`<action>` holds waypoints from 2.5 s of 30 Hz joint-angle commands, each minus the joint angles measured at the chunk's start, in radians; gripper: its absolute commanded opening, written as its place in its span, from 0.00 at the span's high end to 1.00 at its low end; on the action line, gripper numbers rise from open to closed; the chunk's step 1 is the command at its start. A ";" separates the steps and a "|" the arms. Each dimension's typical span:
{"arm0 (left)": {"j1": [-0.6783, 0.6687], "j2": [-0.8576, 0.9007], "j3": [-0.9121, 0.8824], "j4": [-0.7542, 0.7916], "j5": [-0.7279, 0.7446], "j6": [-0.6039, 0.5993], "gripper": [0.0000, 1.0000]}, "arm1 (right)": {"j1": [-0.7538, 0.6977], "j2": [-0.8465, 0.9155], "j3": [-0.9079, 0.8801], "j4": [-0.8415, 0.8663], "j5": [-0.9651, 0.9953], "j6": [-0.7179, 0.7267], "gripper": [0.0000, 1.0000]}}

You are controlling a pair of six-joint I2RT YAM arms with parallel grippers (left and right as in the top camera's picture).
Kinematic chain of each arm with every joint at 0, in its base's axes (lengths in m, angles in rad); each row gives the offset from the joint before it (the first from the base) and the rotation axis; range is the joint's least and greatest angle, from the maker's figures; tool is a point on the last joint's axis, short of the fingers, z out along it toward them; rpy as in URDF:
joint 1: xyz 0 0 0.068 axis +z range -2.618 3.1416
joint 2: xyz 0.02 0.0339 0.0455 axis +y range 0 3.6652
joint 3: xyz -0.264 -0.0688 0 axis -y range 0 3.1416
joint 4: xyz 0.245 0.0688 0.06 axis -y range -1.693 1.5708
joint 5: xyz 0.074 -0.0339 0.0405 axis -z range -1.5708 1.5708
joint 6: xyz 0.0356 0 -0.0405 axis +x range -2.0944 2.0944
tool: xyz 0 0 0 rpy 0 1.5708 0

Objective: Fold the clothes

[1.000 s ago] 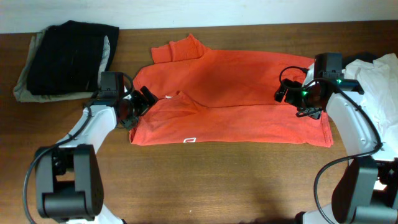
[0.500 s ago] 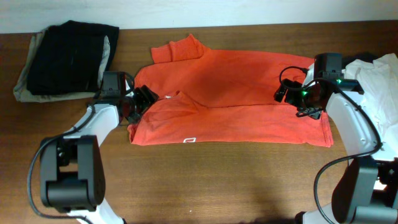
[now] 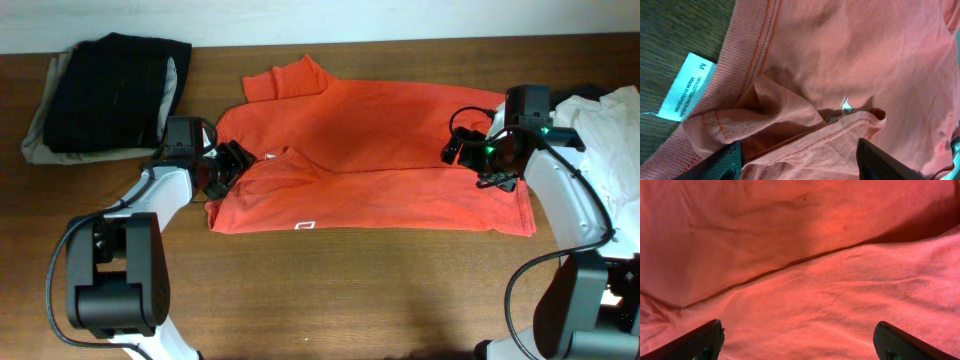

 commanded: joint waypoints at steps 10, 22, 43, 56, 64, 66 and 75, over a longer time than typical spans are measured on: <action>0.000 -0.046 0.103 -0.079 0.003 0.149 0.27 | 0.007 0.009 0.010 0.000 0.024 -0.007 0.01; 0.100 -0.045 0.103 -0.304 -0.174 0.291 0.27 | 0.007 0.009 0.010 0.000 0.024 -0.006 0.01; 0.079 0.030 0.103 -0.157 -0.012 0.380 0.28 | 0.007 0.009 0.010 -0.005 0.024 -0.006 0.01; 0.039 0.090 0.104 -0.164 -0.023 0.410 0.28 | 0.007 0.009 0.010 -0.018 0.024 -0.007 0.02; 0.039 0.089 0.110 -0.164 -0.024 0.409 0.67 | 0.007 0.009 0.010 -0.018 0.024 -0.007 0.01; 0.039 0.089 0.113 -0.163 -0.025 0.409 0.68 | 0.007 0.009 0.010 -0.018 0.024 -0.007 0.01; 0.039 0.084 0.138 -0.183 -0.103 0.409 0.67 | 0.007 0.009 0.010 -0.018 0.025 -0.007 0.01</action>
